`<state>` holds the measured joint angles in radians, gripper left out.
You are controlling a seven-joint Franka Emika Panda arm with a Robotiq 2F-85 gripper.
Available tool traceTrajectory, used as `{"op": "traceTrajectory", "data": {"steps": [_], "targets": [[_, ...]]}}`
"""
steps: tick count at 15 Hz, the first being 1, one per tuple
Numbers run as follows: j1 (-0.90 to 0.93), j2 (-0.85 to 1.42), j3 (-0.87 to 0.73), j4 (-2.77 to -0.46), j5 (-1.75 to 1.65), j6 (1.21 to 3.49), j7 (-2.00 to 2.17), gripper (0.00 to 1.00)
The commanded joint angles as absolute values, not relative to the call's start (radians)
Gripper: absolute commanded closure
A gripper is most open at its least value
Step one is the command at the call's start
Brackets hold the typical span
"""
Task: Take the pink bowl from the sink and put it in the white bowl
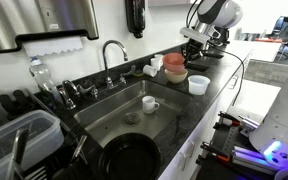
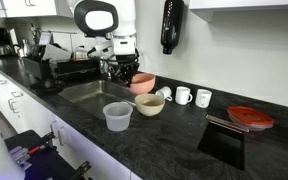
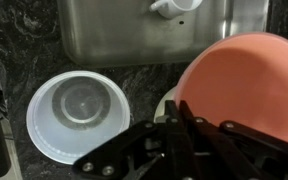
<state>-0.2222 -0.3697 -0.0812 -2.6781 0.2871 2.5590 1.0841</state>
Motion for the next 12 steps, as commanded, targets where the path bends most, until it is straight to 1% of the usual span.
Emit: {"op": "traceTrajectory", "data": {"steps": [1, 6, 12], "targets": [[-0.265, -0.432, -0.072, -2.736, 0.284, 2.618, 1.158, 0.99], [-0.290, -0.447, -0.074, -2.769, 0.283, 2.631, 1.198, 0.99], [-0.299, -0.361, -0.037, -2.772, 0.182, 2.692, 1.212, 0.99]]}}
